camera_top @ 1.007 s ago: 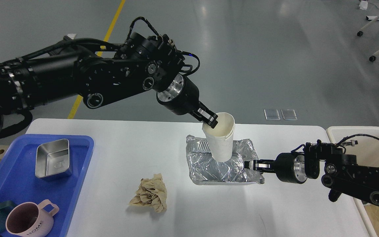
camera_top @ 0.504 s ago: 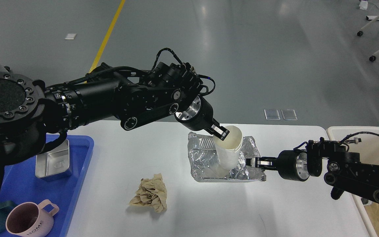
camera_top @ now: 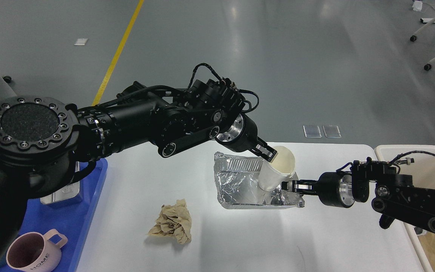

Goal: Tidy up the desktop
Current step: 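Withdraw the left arm back toward the blue bin, then reach the left gripper to the beige cloth and grasp it, then lift the beige cloth with the left gripper over the foil tray, then lower the cloth into the foil tray and open the left gripper, then lift the foil tray with the right gripper and carry it into the white bin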

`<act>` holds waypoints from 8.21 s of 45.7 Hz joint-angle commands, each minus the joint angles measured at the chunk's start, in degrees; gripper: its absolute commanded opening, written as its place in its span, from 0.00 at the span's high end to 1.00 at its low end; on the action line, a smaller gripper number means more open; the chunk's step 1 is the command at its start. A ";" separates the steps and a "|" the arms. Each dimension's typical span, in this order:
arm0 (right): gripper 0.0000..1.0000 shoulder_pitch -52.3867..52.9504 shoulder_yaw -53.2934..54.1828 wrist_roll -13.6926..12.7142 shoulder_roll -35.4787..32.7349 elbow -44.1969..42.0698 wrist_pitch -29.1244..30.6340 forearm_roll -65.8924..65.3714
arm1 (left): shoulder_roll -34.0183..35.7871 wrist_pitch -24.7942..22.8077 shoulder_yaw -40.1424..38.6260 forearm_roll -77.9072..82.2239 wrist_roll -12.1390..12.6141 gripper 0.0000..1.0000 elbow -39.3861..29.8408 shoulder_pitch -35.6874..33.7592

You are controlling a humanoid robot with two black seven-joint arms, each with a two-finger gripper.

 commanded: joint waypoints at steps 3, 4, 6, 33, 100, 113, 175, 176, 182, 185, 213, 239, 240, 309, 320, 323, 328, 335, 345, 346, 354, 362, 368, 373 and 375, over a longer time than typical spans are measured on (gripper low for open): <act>1.00 -0.01 0.00 0.00 0.07 0.02 0.00 0.00 | -0.06 3.03 -0.01 -0.17 -0.26 0.21 -0.02 -0.17; 1.00 -0.01 0.00 0.00 0.07 0.02 0.00 0.09 | -0.06 3.12 -0.01 -0.26 -0.26 0.21 -0.02 -0.26; 1.00 -0.01 0.00 0.00 0.07 0.02 0.00 0.09 | -0.15 3.12 -0.10 -0.44 -0.26 0.21 -0.02 -0.61; 1.00 -0.01 0.00 0.00 -0.02 -0.07 0.00 0.09 | 25.85 6.37 -5.72 -1.40 -0.87 0.22 -7.49 2.20; 1.00 -0.71 -0.09 0.00 0.51 -0.07 0.00 0.09 | 105.41 -3.82 -16.01 8.35 -12.47 0.21 -58.91 2.73; 1.00 -0.71 0.00 0.00 0.16 -0.07 0.00 0.09 | 101.90 -1.81 -12.41 8.35 -10.98 0.21 -57.86 3.61; 1.00 -1.77 -0.09 0.00 -0.89 -0.25 0.00 0.00 | 33.08 24.22 1.57 9.49 1.68 0.09 -19.81 33.67; 1.00 -1.68 -0.09 0.00 -0.89 -0.25 0.00 0.00 | 32.20 24.22 1.57 9.49 1.68 0.09 -19.01 34.02; 1.00 -1.68 -0.09 -0.09 -1.33 -0.16 0.00 0.00 | 28.68 25.62 2.10 9.49 1.50 0.10 -16.55 35.60; 1.00 -1.68 -0.09 -0.09 -1.51 -0.16 0.00 0.00 | 28.15 26.94 2.19 9.49 1.41 0.10 -16.46 36.22; 1.00 -1.68 -0.09 -0.09 -1.51 -0.16 -0.35 0.09 | 31.75 25.53 4.56 10.55 -0.70 1.00 -21.37 34.11; 1.00 -1.68 -0.09 -0.09 -1.07 -0.34 -0.35 0.09 | 64.98 11.66 -9.40 7.31 -7.11 1.00 -37.64 11.79; 1.00 -1.68 -0.09 -0.09 -0.98 -0.34 -0.35 0.09 | 65.07 10.52 -10.28 6.34 -7.20 1.00 -37.81 11.18; 1.00 -1.50 0.17 -0.09 -1.24 0.28 -0.70 0.09 | 19.01 5.32 1.83 -4.13 -8.43 0.97 -20.41 3.26; 1.00 -1.50 0.17 -0.09 -1.33 0.37 -0.70 0.18 | 17.17 5.85 4.03 -4.13 -8.08 0.92 -20.41 3.52; 1.00 -1.33 0.17 -0.09 -1.25 0.28 -0.70 0.18 | 16.64 5.93 4.12 -4.13 -6.94 0.88 -20.24 3.61; 1.00 -1.24 0.17 -0.09 -0.89 0.28 -0.70 0.18 | 16.55 6.46 4.12 -4.22 -5.53 0.76 -19.27 3.96; 1.00 -1.24 0.17 -0.09 -0.89 0.28 -0.70 0.18 | 16.55 8.40 4.12 -4.39 -5.44 0.66 -19.27 4.14; 1.00 -1.06 0.17 -0.09 -1.33 0.37 -0.70 0.26 | 16.55 9.27 3.51 -5.27 -5.62 0.30 -19.09 3.26; 1.00 -1.15 0.17 -0.09 -1.33 0.37 -0.70 0.26 | 16.55 9.88 3.51 -5.27 -5.62 0.26 -19.09 3.17; 1.00 -1.06 0.17 -0.09 -1.51 0.37 -0.70 0.26 | 16.64 9.98 3.77 -5.27 -5.62 0.19 -19.18 3.08; 1.00 -1.15 0.17 -0.09 -2.21 0.45 -0.61 0.26 | 17.25 9.63 3.51 -5.27 -5.97 0.16 -19.36 2.65; 1.00 -1.06 0.17 -0.09 -2.30 0.37 -0.61 0.26 | 18.39 9.63 1.67 -7.64 -6.67 0.16 -19.36 0.54; 1.00 -1.15 0.17 -0.09 -2.39 0.37 -0.61 0.26 | 21.73 10.24 -3.52 -14.22 -6.67 0.16 -19.18 -0.08; 1.00 -1.15 0.17 -0.09 -2.48 0.28 -0.70 0.26 | 23.57 10.59 -5.36 -16.60 -6.58 0.16 -18.75 0.01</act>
